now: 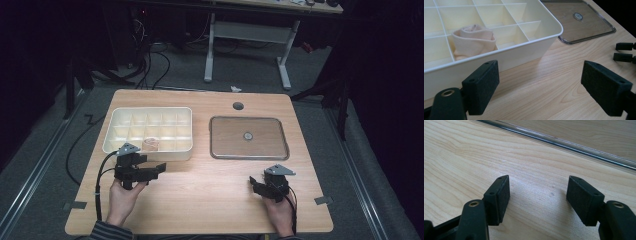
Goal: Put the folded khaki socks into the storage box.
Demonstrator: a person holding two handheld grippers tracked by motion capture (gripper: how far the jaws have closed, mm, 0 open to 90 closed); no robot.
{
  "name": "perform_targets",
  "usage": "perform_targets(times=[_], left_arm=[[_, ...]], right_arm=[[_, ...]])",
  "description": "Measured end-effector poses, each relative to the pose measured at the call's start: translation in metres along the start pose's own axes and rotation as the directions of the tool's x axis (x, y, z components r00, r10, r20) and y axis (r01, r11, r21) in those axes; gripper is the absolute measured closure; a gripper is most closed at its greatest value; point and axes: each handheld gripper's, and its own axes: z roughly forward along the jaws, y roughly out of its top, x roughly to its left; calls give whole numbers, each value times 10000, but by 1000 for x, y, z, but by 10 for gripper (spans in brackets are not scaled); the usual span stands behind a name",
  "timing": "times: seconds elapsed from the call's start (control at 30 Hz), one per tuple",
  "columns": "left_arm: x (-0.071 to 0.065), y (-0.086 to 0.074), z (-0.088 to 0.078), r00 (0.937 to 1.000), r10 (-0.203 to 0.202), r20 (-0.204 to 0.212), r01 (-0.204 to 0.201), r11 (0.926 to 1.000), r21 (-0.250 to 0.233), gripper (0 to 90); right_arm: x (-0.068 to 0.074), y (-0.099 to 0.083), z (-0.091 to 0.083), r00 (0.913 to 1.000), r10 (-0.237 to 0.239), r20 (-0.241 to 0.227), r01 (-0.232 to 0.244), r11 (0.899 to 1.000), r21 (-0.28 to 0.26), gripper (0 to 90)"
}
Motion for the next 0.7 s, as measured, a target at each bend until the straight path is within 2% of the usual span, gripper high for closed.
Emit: perform_targets(times=[0.37,0.7], left_arm=[[-9,-6,10,9990,348,275,-357,9987,361,158],[-13,-12,18,9984,393,407,-416,9976,562,161]], right_arm=[[0,0,0,10000,0,-2,0,10000,-2,353],[0,0,0,10000,-5,0,5,10000,-3,352]])
